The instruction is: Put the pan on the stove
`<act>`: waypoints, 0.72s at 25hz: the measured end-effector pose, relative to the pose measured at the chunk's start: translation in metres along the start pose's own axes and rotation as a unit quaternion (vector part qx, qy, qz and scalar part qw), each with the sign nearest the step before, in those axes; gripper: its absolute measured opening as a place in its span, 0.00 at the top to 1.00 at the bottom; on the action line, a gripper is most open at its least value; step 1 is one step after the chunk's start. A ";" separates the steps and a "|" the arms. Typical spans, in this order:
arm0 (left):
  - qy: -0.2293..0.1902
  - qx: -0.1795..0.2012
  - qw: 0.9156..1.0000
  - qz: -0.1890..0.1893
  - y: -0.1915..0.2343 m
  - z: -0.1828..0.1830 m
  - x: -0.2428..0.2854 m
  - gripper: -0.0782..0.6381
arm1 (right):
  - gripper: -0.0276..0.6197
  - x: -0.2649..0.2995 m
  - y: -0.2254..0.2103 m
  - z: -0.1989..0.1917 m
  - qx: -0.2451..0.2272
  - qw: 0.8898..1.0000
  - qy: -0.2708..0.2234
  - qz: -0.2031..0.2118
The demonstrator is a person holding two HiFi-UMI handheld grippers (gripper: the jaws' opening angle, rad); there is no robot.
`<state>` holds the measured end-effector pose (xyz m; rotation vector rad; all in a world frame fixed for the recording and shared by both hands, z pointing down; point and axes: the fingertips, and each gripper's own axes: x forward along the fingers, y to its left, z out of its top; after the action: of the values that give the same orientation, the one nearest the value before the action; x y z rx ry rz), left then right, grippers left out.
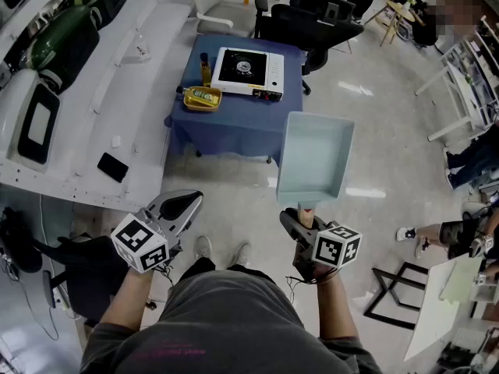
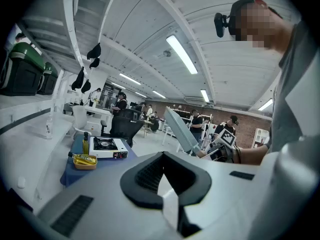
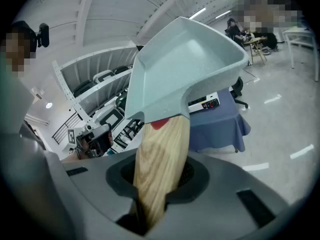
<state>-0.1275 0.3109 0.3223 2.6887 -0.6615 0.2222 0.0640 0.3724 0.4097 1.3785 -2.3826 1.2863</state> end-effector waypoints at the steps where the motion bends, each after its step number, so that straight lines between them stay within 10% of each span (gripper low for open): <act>1: 0.000 0.000 1.000 0.000 0.000 -0.001 0.001 0.89 | 0.82 0.000 0.000 0.000 0.000 1.000 0.000 0.000; 18: 0.000 -0.004 1.000 0.011 -0.015 -0.009 0.016 0.89 | 0.82 -0.010 -0.015 -0.003 0.007 1.000 0.007 0.009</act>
<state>-0.1073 0.3200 0.3297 2.6757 -0.6900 0.2242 0.0804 0.3774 0.4165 1.3503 -2.3872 1.3164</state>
